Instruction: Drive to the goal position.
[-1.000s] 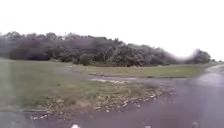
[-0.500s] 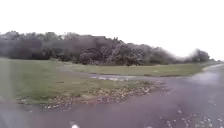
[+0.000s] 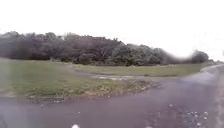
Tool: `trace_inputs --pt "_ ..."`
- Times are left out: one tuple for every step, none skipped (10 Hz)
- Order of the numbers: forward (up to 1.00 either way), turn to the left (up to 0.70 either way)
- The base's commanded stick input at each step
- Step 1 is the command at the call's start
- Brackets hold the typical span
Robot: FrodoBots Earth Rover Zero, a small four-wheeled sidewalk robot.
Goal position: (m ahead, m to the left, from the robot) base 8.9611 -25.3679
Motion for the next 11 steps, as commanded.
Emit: trace_inputs --pt "0.19 -0.01" --pt "0.35 -0.02" --pt "0.70 -0.32" --pt "0.70 -0.32" --pt "0.70 -0.32" --pt "0.70 -0.32" --pt "0.70 -0.32" --pt "0.70 -0.32" --pt "0.70 -0.32" --pt "0.70 -0.32" --pt "0.70 -0.32"
